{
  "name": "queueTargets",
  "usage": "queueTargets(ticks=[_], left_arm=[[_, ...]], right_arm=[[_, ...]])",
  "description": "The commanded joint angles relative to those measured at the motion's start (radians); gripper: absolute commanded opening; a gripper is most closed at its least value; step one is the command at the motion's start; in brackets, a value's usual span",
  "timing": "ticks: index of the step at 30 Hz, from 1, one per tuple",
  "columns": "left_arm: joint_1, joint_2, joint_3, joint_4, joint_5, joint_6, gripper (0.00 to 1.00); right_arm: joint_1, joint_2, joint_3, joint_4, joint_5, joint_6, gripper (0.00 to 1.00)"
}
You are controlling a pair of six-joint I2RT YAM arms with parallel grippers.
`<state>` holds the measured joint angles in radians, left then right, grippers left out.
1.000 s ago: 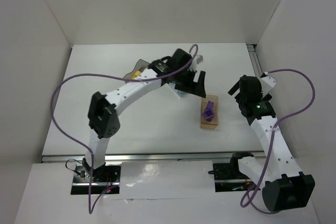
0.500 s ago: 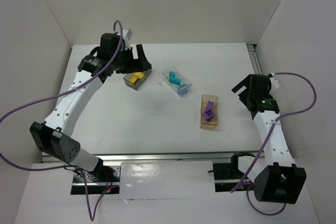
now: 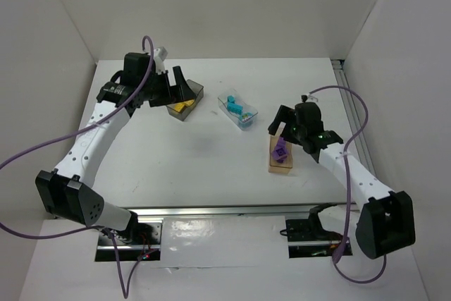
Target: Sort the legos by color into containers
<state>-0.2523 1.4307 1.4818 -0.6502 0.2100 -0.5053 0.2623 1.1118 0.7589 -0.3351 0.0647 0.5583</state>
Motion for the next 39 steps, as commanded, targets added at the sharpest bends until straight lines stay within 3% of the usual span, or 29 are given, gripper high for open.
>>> queueTargets(ticks=[1,5,10,17,22,27,39], left_arm=[[0.007,-0.029,0.003,0.046,0.04,-0.01,0.98],[0.016,-0.029,-0.006,0.046,0.04,-0.01,0.98],[0.025,-0.019,-0.015,0.046,0.049,-0.001,0.98],[0.035,-0.019,-0.015,0.055,0.058,-0.001,0.98],[0.035,-0.009,-0.015,0.064,0.081,-0.001,0.98],[0.035,-0.018,-0.026,0.064,0.081,-0.001,0.98],[0.035,-0.018,-0.017,0.064,0.091,-0.001,0.98]], right_arm=[[0.005,0.072,0.017,0.087,-0.029,-0.034,0.98],[0.031,0.189,0.048,0.071,-0.058,-0.044,0.98],[0.075,0.198,0.03,0.061,-0.059,-0.035,0.98],[0.126,0.043,-0.018,-0.041,-0.041,-0.046,0.98],[0.126,0.031,-0.021,-0.122,-0.075,-0.073,0.98],[0.108,0.031,-0.021,-0.059,-0.036,-0.074,0.98],[0.077,0.226,0.045,0.076,-0.055,-0.083,0.98]])
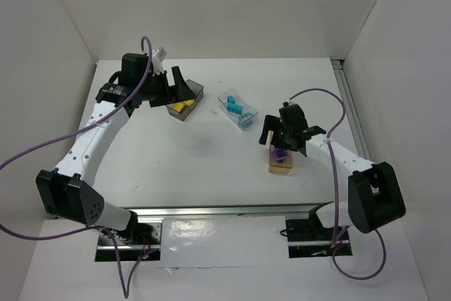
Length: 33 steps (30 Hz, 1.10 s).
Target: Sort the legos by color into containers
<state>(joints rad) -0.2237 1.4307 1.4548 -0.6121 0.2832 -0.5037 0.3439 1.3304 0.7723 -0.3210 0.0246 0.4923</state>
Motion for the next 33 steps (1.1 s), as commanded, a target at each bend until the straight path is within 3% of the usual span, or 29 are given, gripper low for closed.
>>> queueTargets(ticks=[1,11,16,20,25,28,33], left_arm=[[0.006,-0.018,0.01,0.026,0.017,-0.002,0.98],[0.006,-0.009,0.019,0.026,0.027,-0.002,0.98],[0.006,0.0,0.029,0.026,0.036,-0.002,0.98],[0.006,-0.009,0.019,0.026,0.036,-0.002,0.98],[0.006,-0.018,0.019,0.026,0.027,-0.002,0.98],[0.006,-0.027,0.019,0.026,0.018,-0.002,0.98],[0.024,-0.027,0.029,0.017,0.007,0.007,0.98]], right_arm=[[0.009,0.007,0.006,0.062,-0.015,-0.017,0.98],[0.05,-0.232,-0.091,-0.119,-0.02,0.014,0.98],[0.06,-0.241,-0.05,-0.196,-0.013,-0.008,0.98],[0.047,-0.29,-0.013,-0.227,0.174,0.075,0.99],[-0.009,-0.29,0.077,-0.338,0.546,0.316,0.99],[-0.031,-0.281,0.11,-0.351,0.633,0.339,0.99],[-0.069,-0.306,0.11,-0.322,0.646,0.293,0.99]])
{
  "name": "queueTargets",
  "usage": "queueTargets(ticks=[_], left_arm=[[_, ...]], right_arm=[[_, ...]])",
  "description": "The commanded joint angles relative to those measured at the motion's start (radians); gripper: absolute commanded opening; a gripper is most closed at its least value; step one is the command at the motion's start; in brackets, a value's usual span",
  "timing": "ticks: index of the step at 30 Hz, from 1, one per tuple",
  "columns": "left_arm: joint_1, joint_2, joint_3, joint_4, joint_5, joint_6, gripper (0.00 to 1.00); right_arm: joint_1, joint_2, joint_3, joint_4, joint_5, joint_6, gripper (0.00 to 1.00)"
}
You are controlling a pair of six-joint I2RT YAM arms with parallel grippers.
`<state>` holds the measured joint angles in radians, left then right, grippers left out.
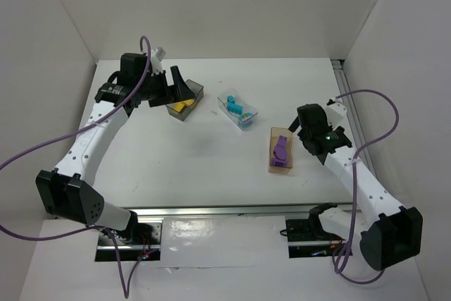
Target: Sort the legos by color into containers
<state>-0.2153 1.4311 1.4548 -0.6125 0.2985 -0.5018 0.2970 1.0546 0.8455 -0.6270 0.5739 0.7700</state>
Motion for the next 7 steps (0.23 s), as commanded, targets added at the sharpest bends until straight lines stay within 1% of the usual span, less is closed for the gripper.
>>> queueTargets(ticks=[1,7], left_arm=[[0.016,-0.037,0.029,0.017,-0.009,0.005,0.98],[0.048,-0.06,0.018,0.028,-0.009,0.005,0.99]], right_arm=[[-0.022,-0.041,0.024,-0.016,0.086,0.015,0.99],[-0.033,-0.117,-0.025,0.006,0.106,0.015,0.99]])
